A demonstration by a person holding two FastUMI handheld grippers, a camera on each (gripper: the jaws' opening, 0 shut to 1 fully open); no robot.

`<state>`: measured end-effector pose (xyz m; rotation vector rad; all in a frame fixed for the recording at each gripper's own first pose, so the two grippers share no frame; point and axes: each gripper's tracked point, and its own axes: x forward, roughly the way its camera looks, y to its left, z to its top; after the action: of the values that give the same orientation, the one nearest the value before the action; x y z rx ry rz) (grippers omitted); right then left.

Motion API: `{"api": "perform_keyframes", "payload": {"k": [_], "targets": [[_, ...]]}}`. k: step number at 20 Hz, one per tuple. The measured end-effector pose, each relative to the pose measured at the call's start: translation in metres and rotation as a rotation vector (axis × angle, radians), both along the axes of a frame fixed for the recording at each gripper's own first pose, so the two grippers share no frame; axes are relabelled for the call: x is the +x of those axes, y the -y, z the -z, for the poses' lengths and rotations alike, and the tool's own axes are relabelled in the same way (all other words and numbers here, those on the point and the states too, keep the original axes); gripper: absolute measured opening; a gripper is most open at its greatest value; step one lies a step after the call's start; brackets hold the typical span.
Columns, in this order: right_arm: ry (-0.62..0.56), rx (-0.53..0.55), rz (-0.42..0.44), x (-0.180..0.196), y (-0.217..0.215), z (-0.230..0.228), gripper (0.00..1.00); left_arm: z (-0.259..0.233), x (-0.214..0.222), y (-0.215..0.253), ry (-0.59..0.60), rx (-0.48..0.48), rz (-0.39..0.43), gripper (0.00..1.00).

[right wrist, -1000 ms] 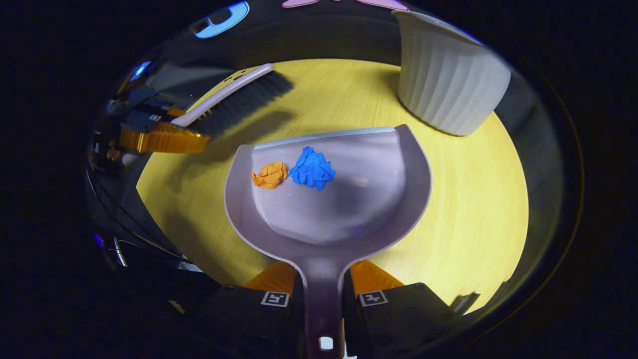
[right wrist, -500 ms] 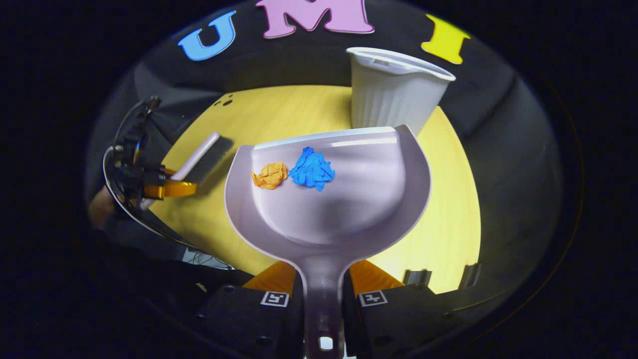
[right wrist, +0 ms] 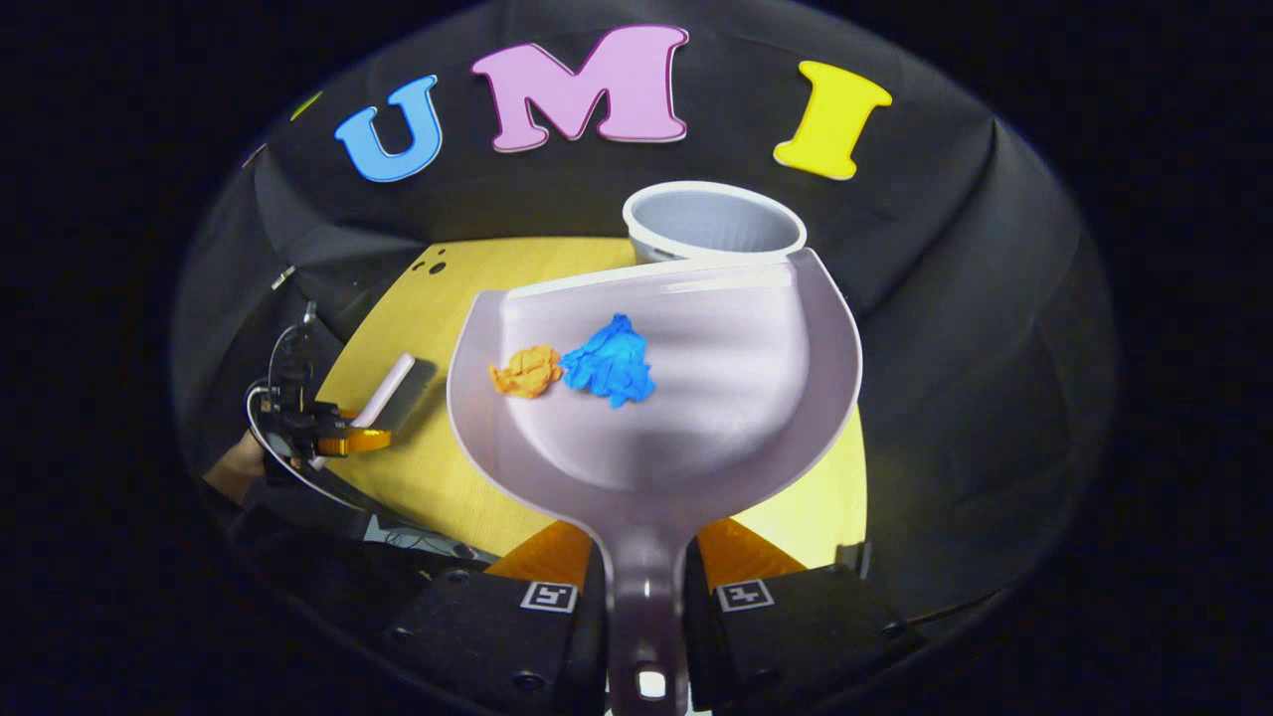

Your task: Pick up the small broom and dustpan from the desktop, sweep the trash into the dustpan with the broom, and then empty the trash into the garbage bin.

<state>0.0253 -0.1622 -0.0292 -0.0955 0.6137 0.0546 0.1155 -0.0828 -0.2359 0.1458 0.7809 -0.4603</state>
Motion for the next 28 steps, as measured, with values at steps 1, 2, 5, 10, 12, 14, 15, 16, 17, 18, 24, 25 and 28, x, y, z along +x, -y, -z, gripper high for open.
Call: {"api": "perform_keyframes", "payload": {"k": [1,2,5,10,12,14,15,16,17,18,24,25,28], "targets": [[0.014,-0.020,0.009,0.009,0.009,-0.008,0.36,-0.002,0.000,-0.001,0.000,-0.003,-0.012,0.30],[0.031,-0.020,0.024,0.025,0.020,-0.019,0.36,-0.004,0.001,-0.006,0.002,-0.006,-0.032,0.27],[0.064,0.046,0.042,0.061,0.033,-0.036,0.36,-0.006,-0.002,-0.024,0.005,-0.021,-0.085,0.27],[0.105,0.062,0.079,0.125,0.057,-0.063,0.36,-0.011,-0.005,-0.042,-0.004,-0.045,-0.162,0.27],[0.133,0.069,0.096,0.153,0.068,-0.075,0.36,-0.013,-0.005,-0.048,0.001,-0.043,-0.182,0.27],[0.155,0.057,0.122,0.179,0.080,-0.081,0.36,-0.014,-0.004,-0.051,0.002,-0.047,-0.202,0.27],[0.164,0.028,0.139,0.191,0.088,-0.083,0.36,-0.015,-0.003,-0.052,0.002,-0.050,-0.213,0.27],[0.170,-0.007,0.152,0.202,0.095,-0.083,0.36,-0.016,-0.003,-0.054,0.003,-0.052,-0.223,0.30],[0.170,-0.045,0.159,0.212,0.100,-0.080,0.36,-0.016,-0.003,-0.056,0.005,-0.053,-0.233,0.27],[0.169,-0.102,0.161,0.221,0.106,-0.077,0.36,-0.016,-0.003,-0.058,0.007,-0.054,-0.240,0.27],[0.169,-0.473,0.155,0.255,0.131,-0.060,0.36,-0.014,-0.004,-0.074,0.011,-0.025,-0.299,0.28],[0.169,-0.503,0.154,0.256,0.133,-0.059,0.36,-0.012,-0.004,-0.076,0.009,-0.022,-0.304,0.27],[0.175,-0.674,0.119,0.259,0.131,-0.068,0.36,-0.011,-0.004,-0.077,0.000,-0.036,-0.316,0.28]]}}
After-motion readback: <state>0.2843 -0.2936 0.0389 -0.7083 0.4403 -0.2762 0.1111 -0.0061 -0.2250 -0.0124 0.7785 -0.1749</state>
